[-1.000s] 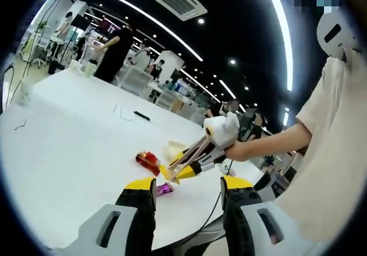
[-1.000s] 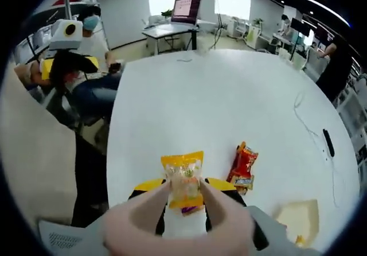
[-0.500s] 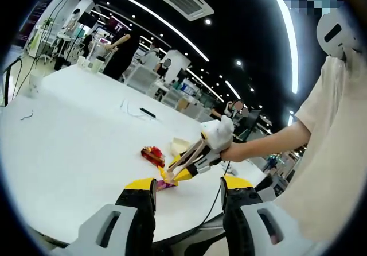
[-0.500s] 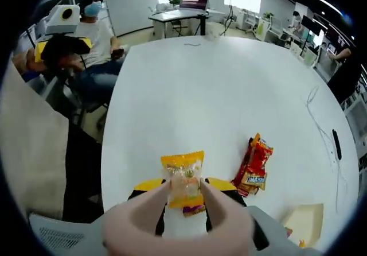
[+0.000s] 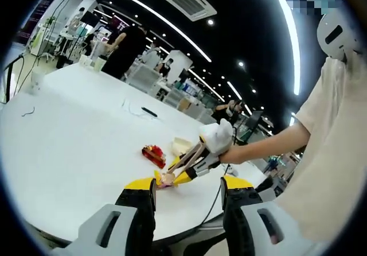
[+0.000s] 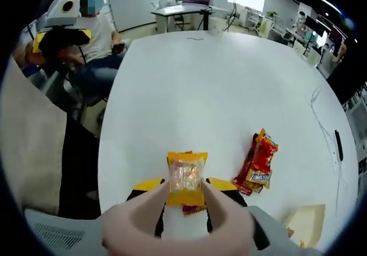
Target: Place the target food into the container with the food tongs after gripping and lifting it, then release it inside without dropping or visibly crushing the food.
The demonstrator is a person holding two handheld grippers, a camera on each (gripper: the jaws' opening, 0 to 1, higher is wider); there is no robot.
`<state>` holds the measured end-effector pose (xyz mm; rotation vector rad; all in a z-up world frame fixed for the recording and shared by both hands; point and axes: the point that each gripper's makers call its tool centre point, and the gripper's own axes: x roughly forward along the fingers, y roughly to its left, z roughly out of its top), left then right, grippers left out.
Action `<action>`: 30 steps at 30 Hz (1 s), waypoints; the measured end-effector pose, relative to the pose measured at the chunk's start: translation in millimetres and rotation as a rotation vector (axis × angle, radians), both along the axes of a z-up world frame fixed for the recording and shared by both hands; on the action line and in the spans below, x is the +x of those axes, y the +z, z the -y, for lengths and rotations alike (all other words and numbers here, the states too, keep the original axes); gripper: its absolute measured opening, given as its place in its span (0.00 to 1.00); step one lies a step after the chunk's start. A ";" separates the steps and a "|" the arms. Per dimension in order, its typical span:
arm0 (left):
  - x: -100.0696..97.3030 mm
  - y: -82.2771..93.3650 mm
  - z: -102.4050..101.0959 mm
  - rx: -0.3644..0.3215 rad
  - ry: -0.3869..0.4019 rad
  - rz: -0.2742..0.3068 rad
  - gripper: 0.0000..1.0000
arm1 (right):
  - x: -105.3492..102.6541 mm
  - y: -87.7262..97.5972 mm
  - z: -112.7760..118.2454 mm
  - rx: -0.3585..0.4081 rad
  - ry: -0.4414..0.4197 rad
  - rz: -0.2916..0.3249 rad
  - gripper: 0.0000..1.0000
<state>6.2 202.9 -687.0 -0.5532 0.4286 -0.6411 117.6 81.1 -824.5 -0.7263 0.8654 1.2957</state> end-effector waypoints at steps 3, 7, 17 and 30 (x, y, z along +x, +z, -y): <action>-1.5 -0.7 0.1 -0.002 0.002 -0.004 0.45 | -0.9 -2.9 -0.9 -0.012 0.031 0.011 0.29; -2.3 -0.3 0.2 -0.002 0.003 -0.005 0.45 | -0.2 -6.4 -2.0 -0.027 0.058 0.021 0.29; -4.0 -1.6 -0.9 -0.007 0.007 -0.011 0.45 | -1.2 -15.0 -2.7 -0.066 0.114 0.031 0.29; -5.3 -3.4 -1.2 -0.011 0.012 -0.018 0.45 | -4.2 -21.6 -4.9 -0.088 0.148 0.040 0.29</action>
